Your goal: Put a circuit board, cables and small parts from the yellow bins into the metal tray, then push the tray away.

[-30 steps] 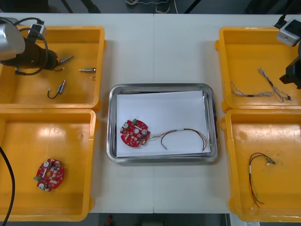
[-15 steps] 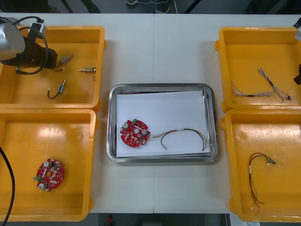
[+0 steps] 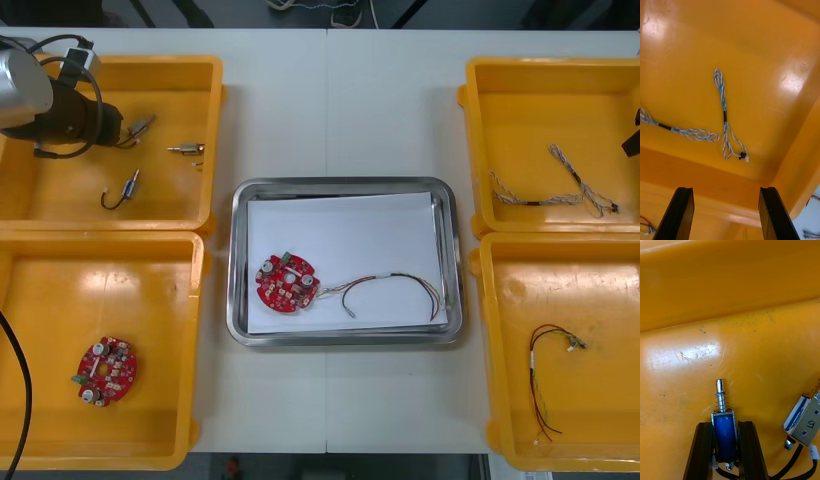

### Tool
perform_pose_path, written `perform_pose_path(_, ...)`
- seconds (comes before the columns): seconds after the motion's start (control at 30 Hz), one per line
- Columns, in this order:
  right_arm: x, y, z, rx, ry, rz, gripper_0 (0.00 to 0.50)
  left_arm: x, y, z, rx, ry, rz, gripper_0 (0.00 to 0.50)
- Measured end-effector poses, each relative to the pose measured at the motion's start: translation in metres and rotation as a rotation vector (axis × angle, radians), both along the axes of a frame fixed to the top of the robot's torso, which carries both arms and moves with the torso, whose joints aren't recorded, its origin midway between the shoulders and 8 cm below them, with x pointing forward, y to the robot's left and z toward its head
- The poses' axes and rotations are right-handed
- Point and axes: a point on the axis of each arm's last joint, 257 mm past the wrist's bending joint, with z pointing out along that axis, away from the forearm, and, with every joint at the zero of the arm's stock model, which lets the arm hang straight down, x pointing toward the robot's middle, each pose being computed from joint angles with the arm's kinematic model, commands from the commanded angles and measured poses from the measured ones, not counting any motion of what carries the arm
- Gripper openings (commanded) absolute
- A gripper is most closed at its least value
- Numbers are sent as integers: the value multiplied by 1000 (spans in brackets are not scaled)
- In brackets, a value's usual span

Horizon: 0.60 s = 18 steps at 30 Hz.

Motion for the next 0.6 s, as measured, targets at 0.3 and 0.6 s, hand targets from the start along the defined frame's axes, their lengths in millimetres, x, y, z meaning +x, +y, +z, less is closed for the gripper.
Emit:
perform_pose_path(0.3, 36, -15, -2, 11, -100, -44, 500, -10, -11, -1, 1, 61, -33, 0)
perform_pose_path(0.6, 53, -29, -35, 13, -113, -85, 500, -19, -24, 36, 0, 76, -79, 0)
